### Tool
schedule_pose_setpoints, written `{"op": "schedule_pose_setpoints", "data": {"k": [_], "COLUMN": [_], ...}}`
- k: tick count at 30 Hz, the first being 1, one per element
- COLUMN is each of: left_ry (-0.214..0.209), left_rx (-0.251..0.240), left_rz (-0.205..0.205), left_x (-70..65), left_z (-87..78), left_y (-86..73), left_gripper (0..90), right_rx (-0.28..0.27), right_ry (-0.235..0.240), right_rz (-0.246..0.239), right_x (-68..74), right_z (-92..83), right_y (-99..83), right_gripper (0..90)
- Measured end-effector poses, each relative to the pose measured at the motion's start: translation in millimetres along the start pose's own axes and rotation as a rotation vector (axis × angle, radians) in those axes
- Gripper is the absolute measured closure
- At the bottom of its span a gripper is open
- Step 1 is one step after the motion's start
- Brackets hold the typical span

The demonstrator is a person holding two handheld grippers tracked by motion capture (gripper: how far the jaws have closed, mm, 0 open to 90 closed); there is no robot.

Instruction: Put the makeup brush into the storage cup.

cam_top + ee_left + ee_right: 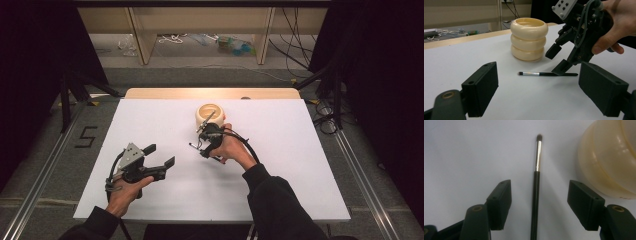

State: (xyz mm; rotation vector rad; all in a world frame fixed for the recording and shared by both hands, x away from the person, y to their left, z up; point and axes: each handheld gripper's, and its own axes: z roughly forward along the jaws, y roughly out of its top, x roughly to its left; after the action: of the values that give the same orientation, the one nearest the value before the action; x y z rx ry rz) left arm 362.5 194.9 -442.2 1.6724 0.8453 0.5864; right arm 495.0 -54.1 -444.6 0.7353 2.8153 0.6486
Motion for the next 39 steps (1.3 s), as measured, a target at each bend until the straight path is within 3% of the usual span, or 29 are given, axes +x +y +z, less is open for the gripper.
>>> {"op": "schedule_pose_setpoints", "data": {"k": [17,27,31,39], "left_ry": [0.000,-0.001,-0.002,-0.002], "left_rx": [0.002,0.000,0.000,0.002], "left_rz": [-0.003,0.000,0.001,-0.004], "left_x": [0.0,0.1,0.2,-0.3], "left_z": [0.1,-0.2,-0.3,0.0], "left_y": [-0.2,0.0,0.1,-0.1], "left_gripper": [15.8,15.8,15.8,15.9], "right_rx": [0.068,0.097,0.128,0.138], "right_ry": [0.019,0.018,0.017,0.026], "right_rz": [0.046,0.033,0.038,0.038], "right_x": [-4.1,-3.2,-3.7,-3.5], "right_z": [13.5,13.6,16.2,18.4], "right_y": [2.8,13.1,12.7,12.2], "right_gripper": [50.7,57.1,58.1,62.6]}}
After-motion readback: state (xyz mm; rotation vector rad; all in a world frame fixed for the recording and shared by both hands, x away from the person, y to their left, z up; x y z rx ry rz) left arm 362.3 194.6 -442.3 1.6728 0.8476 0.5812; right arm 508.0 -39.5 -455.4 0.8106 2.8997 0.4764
